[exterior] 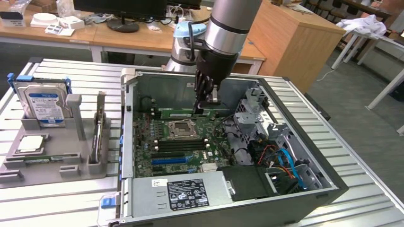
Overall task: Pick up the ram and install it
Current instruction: 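Pick up the ram and move it above insertion slot, then insert the ram into the slot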
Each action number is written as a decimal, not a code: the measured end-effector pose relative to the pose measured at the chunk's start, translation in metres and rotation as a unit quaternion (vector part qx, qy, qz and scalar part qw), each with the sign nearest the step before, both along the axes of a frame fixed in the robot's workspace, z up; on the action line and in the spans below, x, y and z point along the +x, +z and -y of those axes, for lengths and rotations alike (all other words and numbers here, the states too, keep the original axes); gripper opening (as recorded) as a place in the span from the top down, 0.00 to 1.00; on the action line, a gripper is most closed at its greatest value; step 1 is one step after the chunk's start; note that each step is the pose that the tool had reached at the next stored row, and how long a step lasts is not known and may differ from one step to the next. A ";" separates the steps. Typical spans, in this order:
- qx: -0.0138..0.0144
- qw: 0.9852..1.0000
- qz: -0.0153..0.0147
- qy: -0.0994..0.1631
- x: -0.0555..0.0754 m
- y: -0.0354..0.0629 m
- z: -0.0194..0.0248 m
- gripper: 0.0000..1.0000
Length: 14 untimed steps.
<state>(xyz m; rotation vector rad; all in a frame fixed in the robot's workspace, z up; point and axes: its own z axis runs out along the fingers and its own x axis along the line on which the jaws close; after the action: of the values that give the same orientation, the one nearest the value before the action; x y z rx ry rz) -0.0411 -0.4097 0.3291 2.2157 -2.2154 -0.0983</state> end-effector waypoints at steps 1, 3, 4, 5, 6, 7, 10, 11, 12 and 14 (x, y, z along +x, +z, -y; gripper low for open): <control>0.000 1.000 0.000 0.000 0.000 -0.0008 0.0000 0.88; 0.000 1.000 0.000 0.000 0.000 -0.0023 0.0000 0.88; 0.000 1.000 0.000 0.000 0.000 -0.0026 0.0000 0.88; 0.000 1.000 0.000 0.000 0.000 -0.0026 0.0000 0.88; 0.000 1.000 0.000 0.000 0.000 -0.0026 0.0000 0.88; 0.000 1.000 0.000 0.000 0.000 -0.0026 0.0000 0.88; 0.000 1.000 0.000 0.000 0.000 -0.0027 0.0000 0.88; 0.000 1.000 0.000 0.000 0.000 -0.0027 0.0000 0.88; 0.000 1.000 0.000 0.000 0.000 -0.0027 0.0000 0.88; 0.000 1.000 0.000 0.000 0.000 -0.0027 0.0000 0.88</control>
<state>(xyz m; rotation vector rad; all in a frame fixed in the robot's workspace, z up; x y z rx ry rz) -0.0412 -0.4097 0.3264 2.2156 -2.2154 -0.0982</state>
